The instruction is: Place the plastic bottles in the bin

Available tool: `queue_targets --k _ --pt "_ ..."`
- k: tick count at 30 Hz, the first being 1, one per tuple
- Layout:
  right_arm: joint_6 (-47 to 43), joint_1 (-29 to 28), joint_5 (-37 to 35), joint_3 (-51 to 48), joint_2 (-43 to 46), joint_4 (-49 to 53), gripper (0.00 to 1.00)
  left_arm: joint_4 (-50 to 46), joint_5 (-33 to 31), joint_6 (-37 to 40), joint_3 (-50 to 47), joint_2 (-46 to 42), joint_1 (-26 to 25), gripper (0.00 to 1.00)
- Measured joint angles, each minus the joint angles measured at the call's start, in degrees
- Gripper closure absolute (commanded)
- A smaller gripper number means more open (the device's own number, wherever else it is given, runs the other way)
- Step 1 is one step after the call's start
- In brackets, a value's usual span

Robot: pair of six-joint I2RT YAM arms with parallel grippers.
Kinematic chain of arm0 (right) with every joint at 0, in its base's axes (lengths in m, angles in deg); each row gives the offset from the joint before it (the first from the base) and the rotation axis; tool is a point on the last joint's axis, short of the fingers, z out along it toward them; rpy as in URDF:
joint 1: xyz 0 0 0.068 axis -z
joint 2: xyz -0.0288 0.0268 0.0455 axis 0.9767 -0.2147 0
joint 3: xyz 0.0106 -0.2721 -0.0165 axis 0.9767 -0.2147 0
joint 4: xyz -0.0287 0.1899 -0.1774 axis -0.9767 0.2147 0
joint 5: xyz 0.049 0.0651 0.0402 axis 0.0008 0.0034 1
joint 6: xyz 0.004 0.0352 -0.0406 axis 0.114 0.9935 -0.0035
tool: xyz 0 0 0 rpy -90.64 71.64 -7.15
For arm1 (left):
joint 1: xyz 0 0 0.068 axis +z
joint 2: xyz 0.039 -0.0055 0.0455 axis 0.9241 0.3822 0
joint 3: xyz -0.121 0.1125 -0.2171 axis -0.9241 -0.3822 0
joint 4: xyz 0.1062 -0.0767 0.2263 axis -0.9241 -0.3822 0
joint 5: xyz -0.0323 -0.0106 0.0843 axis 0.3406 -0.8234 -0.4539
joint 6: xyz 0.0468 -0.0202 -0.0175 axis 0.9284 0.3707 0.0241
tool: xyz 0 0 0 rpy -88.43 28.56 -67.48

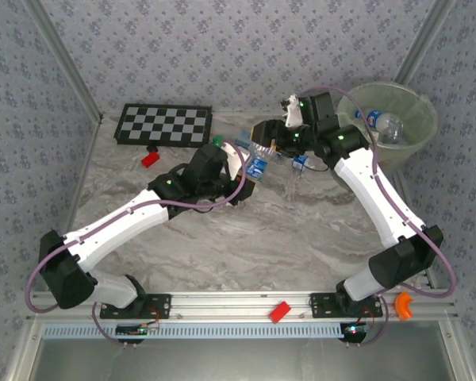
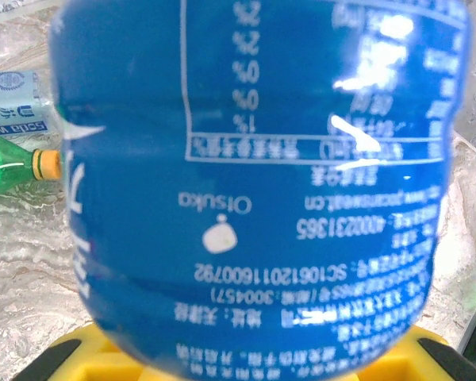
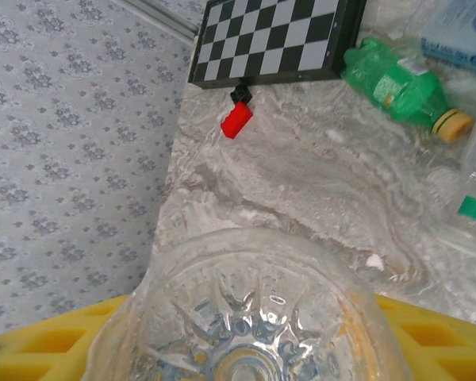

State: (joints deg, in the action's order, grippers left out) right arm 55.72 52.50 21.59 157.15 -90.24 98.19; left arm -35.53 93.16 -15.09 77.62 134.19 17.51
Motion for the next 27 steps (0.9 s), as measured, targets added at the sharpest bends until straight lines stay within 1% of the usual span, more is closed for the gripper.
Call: queue_targets --k 2,4,5,9,10,11,15,18,21,27 --pt "0.17 0.02 0.13 0.09 -0.09 0.22 0.44 -0.04 -0.04 -0.02 0.0 0.0 0.0 0.65" --pt "0.17 0.0 0.11 0.22 -0.09 0.35 0.44 -0.04 -0.17 -0.02 0.02 0.0 0.0 0.63" --pt "0.17 0.04 0.11 0.31 -0.09 0.37 0.44 -0.07 -0.26 -0.02 0.15 0.02 0.0 0.6" --pt "0.17 0.28 0.13 0.52 -0.09 0.83 0.45 -0.22 -0.98 0.04 0.68 0.09 0.0 0.29" --pt "0.2 0.39 0.13 0.52 -0.09 1.03 0.45 -0.24 -1.25 -0.09 0.94 0.13 0.0 0.1" --pt "0.17 0.52 0.13 0.59 -0.09 1.31 0.45 -0.24 -1.77 -0.39 1.14 0.13 0.0 0.0" --pt "0.17 2.19 -0.11 0.96 0.07 2.1 0.45 -0.24 -5.16 -1.55 1.44 0.11 0.0 0.0" --pt "0.24 4.61 -1.22 0.98 1.01 2.64 0.45 -0.2 -9.05 -2.64 1.44 -0.02 0.02 0.0" --pt "0.42 7.8 -2.71 0.98 2.75 2.78 0.45 0.26 -11.41 -4.42 1.27 -0.81 0.17 0.0" --pt "1.03 18.21 -7.17 0.94 9.29 4.46 0.45 0.26 -15.56 -7.37 -0.07 -3.56 4.72 0.0"
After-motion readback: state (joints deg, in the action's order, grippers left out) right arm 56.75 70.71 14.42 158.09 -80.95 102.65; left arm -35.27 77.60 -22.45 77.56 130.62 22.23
